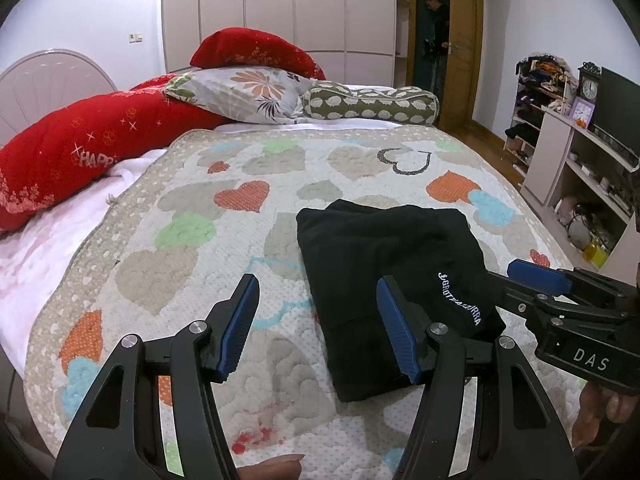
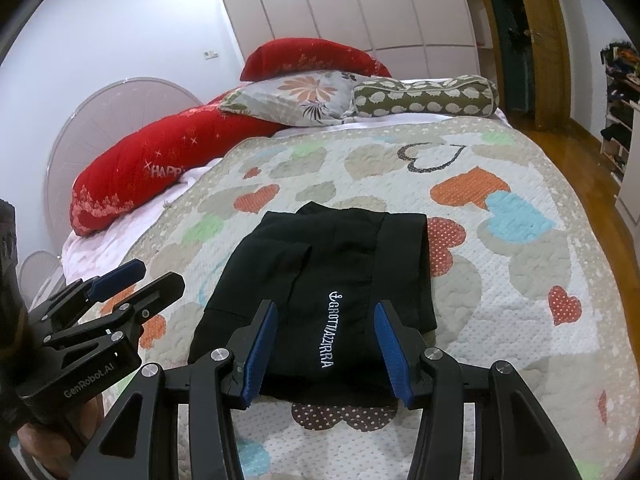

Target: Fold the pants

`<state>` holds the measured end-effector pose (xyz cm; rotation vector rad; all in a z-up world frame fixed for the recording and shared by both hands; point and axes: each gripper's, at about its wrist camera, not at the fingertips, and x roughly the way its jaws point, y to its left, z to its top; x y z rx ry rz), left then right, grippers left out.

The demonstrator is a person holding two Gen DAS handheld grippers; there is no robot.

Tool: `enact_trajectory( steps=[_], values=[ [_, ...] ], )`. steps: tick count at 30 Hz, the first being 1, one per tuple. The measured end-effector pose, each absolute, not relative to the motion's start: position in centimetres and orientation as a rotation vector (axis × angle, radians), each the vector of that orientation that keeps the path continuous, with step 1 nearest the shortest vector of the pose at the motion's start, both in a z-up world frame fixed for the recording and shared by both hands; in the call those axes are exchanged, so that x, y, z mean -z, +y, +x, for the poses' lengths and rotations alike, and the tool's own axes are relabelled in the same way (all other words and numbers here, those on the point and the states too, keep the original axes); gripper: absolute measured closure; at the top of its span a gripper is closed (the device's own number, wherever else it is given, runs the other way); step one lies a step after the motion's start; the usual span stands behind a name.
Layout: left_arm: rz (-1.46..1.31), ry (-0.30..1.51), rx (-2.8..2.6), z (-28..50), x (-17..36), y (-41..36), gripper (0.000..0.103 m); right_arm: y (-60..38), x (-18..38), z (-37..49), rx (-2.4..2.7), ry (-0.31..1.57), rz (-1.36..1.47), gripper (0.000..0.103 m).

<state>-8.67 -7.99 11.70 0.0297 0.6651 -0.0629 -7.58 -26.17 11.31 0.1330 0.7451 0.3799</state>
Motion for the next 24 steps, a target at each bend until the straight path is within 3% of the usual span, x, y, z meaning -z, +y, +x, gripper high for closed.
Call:
enact_trajectory(
  steps=[24],
  values=[
    [0.024,0.672,0.058,-8.9,-11.06,-7.97,0.042,-25.87,-10.66,-7.35,-0.382,0.773,0.136,0.054]
  ],
)
